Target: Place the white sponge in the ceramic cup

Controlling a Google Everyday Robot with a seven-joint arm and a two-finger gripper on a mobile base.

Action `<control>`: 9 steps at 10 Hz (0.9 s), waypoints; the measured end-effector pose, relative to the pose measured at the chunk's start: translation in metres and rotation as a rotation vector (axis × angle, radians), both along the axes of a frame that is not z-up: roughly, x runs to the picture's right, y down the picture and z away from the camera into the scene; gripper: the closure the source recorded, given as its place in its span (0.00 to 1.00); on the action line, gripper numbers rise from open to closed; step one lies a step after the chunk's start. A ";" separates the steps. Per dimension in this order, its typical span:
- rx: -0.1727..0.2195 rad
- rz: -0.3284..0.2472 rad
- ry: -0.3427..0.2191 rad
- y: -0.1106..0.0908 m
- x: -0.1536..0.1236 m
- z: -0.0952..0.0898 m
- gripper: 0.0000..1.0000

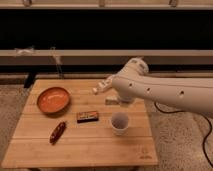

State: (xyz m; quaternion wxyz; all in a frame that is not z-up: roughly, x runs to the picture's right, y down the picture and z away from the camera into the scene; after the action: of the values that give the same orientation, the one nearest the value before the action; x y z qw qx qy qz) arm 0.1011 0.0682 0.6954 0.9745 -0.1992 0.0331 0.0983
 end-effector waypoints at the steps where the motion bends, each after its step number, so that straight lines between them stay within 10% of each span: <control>1: -0.020 0.030 -0.005 0.007 0.005 -0.001 1.00; 9: -0.182 0.096 -0.079 0.063 -0.012 0.011 1.00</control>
State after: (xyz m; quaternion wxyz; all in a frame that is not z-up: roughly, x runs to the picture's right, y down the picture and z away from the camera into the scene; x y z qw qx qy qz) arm 0.0886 0.1315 0.7060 0.9470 -0.2921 -0.0063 0.1337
